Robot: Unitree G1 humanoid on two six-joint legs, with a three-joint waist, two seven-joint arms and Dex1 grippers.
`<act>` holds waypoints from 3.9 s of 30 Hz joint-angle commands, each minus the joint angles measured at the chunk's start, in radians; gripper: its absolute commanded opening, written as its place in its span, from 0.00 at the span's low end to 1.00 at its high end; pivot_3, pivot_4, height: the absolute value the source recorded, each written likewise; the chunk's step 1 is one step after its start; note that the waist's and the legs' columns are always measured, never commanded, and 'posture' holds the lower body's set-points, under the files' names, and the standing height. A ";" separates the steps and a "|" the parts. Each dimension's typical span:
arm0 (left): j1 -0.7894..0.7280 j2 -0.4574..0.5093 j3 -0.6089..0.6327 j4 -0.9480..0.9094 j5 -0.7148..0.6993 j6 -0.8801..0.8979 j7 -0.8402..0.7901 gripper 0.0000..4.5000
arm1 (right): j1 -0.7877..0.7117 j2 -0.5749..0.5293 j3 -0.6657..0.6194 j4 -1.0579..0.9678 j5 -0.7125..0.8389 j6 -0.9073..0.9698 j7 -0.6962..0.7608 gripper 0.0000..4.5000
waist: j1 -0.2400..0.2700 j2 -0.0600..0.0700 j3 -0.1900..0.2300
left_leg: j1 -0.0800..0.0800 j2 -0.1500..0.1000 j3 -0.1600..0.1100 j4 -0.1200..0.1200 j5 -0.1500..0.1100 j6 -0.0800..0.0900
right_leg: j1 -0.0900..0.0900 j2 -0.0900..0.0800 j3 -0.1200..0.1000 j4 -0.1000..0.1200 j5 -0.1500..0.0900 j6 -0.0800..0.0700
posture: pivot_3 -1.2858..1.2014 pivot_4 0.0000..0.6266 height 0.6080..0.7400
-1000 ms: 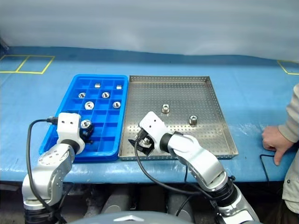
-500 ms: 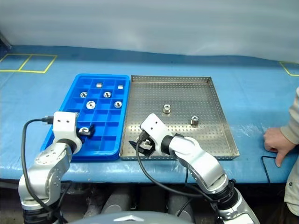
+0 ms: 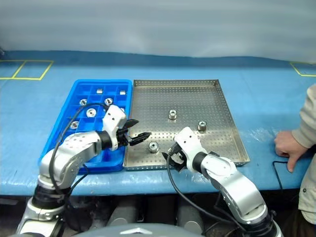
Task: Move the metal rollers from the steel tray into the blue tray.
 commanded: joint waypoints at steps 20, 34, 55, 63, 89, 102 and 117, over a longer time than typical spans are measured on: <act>-0.203 0.086 -0.301 0.229 0.208 -0.159 -0.257 0.38 | 0.034 0.077 -0.007 -0.083 -0.011 0.018 -0.126 1.00 | -0.051 0.000 0.000 | 0.000 0.001 0.001 0.000 0.000 0.001 | -0.001 0.001 0.002 0.000 0.000 0.001 | 0.49 0.24 1.00; 0.000 -0.262 0.304 -0.163 0.211 0.037 0.400 0.38 | -0.207 0.085 0.120 0.061 -0.008 -0.081 -0.009 1.00 | -0.036 0.000 0.001 | 0.001 0.001 0.000 0.000 0.000 0.000 | 0.000 0.002 0.003 0.001 0.005 0.008 | 0.55 0.24 1.00; 0.398 -0.505 0.367 -0.410 0.546 0.052 0.883 0.38 | -0.344 0.123 0.252 0.241 -0.030 -0.269 0.194 1.00 | 0.085 -0.001 0.001 | 0.000 0.000 -0.003 0.002 0.000 0.000 | 0.002 -0.001 -0.002 0.000 0.002 0.002 | 0.64 0.24 1.00; 0.400 -0.532 0.404 -0.387 0.523 0.045 0.865 0.54 | -0.324 0.124 0.242 0.229 -0.030 -0.256 0.193 1.00 | 0.099 -0.001 0.001 | -0.001 0.000 -0.004 0.002 0.000 0.000 | 0.001 -0.002 -0.005 0.000 0.001 0.001 | 0.64 0.24 1.00; 0.378 -0.134 -0.044 -0.394 0.069 -0.148 0.156 0.89 | -0.589 0.439 -0.148 0.865 -0.227 -0.332 -0.352 1.00 | 0.025 0.002 0.002 | -0.002 0.000 -0.003 -0.001 0.000 0.000 | 0.000 -0.001 -0.006 0.000 0.003 -0.006 | 0.59 0.24 1.00; 0.428 -0.133 -0.072 -0.416 0.012 -0.150 0.214 0.90 | -0.571 0.472 -0.166 1.042 -0.220 -0.398 -0.317 0.85 | 0.026 0.005 0.004 | 0.000 0.000 -0.003 -0.004 0.001 -0.002 | 0.000 0.000 -0.004 0.000 0.000 -0.002 | 0.61 0.24 1.00; 0.406 -0.120 -0.015 -0.396 -0.004 -0.157 0.240 0.90 | -0.628 0.467 -0.176 0.840 -0.191 -0.323 -0.263 0.38 | 0.025 0.008 0.006 | 0.000 0.001 -0.003 -0.005 0.001 -0.002 | -0.001 0.001 -0.004 0.000 0.001 -0.001 | 0.61 0.24 1.00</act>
